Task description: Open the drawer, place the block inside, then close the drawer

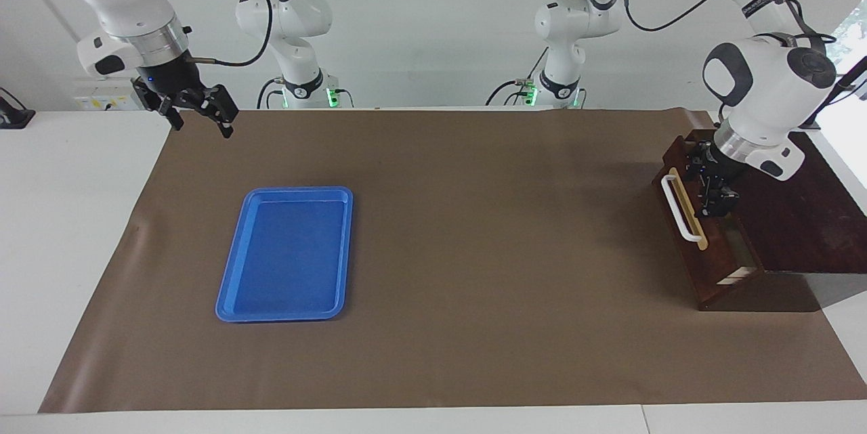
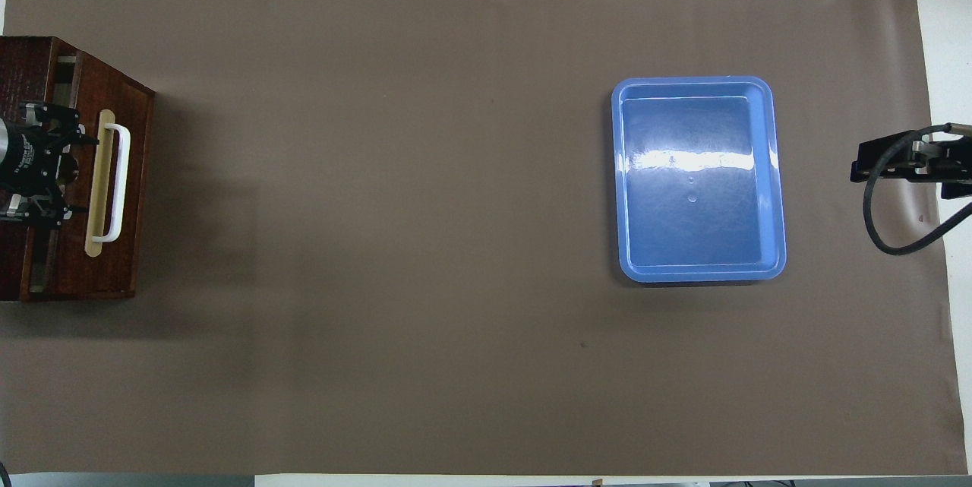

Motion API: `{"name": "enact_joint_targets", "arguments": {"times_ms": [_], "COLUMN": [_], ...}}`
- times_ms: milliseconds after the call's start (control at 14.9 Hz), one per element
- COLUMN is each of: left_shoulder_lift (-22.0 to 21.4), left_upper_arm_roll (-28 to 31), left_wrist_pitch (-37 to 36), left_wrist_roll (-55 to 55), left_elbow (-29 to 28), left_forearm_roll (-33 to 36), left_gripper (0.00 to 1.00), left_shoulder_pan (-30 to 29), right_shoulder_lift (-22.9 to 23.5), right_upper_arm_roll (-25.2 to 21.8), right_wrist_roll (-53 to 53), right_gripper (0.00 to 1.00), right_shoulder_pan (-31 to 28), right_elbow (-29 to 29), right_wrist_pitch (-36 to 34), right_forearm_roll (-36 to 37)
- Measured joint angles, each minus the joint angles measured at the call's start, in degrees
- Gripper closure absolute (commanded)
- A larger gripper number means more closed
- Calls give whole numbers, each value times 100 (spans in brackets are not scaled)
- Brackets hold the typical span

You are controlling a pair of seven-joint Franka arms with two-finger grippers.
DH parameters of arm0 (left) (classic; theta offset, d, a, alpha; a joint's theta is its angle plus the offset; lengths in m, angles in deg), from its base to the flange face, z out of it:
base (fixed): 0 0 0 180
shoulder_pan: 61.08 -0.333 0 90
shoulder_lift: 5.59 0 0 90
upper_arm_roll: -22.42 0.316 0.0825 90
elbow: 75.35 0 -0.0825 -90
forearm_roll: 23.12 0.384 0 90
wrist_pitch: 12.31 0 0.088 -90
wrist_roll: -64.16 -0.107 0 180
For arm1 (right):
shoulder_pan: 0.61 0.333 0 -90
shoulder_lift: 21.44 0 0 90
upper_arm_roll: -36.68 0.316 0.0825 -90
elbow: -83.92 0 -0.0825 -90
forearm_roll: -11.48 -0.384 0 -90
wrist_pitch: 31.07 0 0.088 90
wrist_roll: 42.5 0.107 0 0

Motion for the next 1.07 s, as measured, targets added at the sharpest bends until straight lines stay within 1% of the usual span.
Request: {"name": "enact_joint_targets", "arguments": {"times_ms": [134, 470, 604, 805, 1074], "left_shoulder_lift": [0, 0, 0, -91, -551], "left_upper_arm_roll": [8, -2, -14, -68, -182], "left_wrist_pitch": [57, 58, -69, -608, -1400], "left_wrist_roll": [-54, -53, -232, -974, -2523], "left_elbow": [0, 1, 49, 287, 388], "left_forearm_roll": [38, 65, 73, 93, 93], "left_gripper": [0, 0, 0, 0, 0], "left_shoulder_pan": [-119, -134, -133, -120, 128], "right_shoulder_lift": [0, 0, 0, 0, 0], "right_upper_arm_roll": [0, 0, -1, -2, 5], "right_wrist_roll": [0, -212, -217, -226, -226], "right_gripper": [0, 0, 0, 0, 0], "right_shoulder_pan": [0, -1, -18, -83, -91], "right_elbow": [2, 36, 44, 50, 50], "right_wrist_pitch": [1, 13, 16, 23, 25], "right_forearm_roll": [0, 0, 0, 0, 0]}}
